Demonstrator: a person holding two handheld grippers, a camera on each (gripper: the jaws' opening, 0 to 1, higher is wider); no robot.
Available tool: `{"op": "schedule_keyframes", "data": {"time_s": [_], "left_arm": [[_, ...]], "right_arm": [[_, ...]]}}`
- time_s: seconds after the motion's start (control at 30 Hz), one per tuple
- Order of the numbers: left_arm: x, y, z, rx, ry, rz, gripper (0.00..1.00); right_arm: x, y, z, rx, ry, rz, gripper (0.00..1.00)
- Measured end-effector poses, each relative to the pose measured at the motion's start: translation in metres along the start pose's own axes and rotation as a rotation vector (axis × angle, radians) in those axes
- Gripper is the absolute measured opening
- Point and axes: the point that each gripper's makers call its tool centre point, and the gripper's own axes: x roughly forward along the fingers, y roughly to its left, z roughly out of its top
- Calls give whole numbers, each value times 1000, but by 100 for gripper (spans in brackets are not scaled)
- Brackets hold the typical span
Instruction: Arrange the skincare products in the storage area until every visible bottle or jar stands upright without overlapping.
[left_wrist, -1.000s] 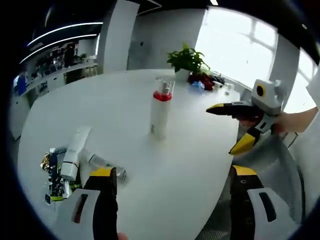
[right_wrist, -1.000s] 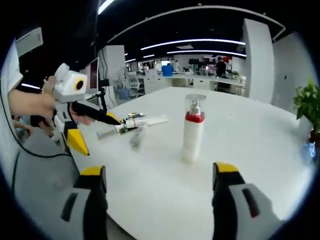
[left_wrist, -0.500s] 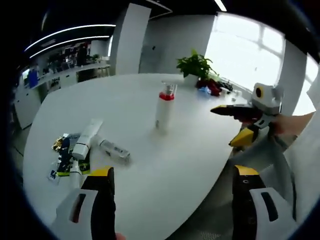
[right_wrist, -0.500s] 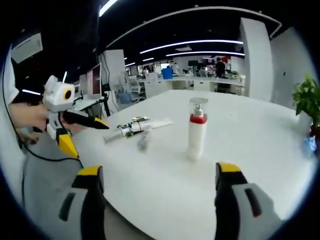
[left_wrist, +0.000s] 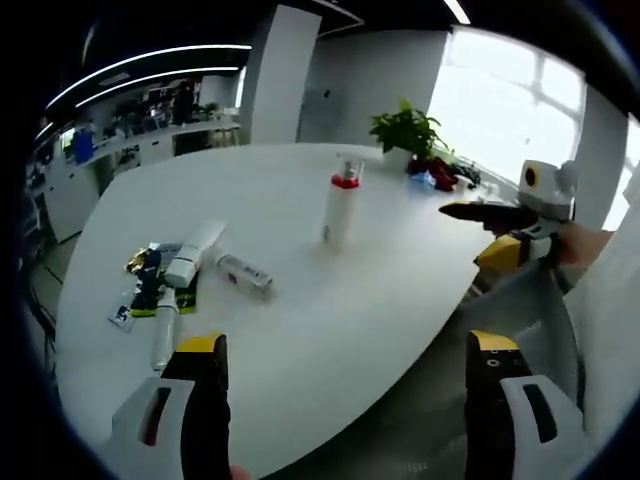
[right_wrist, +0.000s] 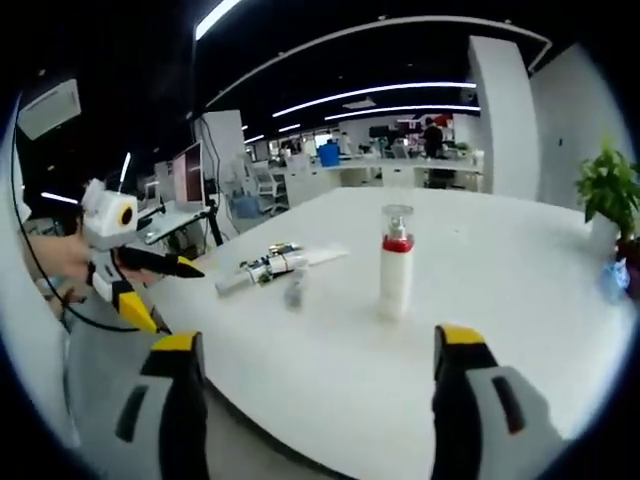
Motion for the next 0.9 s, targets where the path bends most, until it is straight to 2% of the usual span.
{"op": "schedule_keyframes", "data": {"time_s": [0.53,0.9], "left_arm": [[-2,-1,-2,-21,-8,4,97],[2,13,5,-18,-4,22,97]], "right_arm": [[1,0,-4,-4,12,0,94],[3,0,-6,-6,19,4,92]]}}
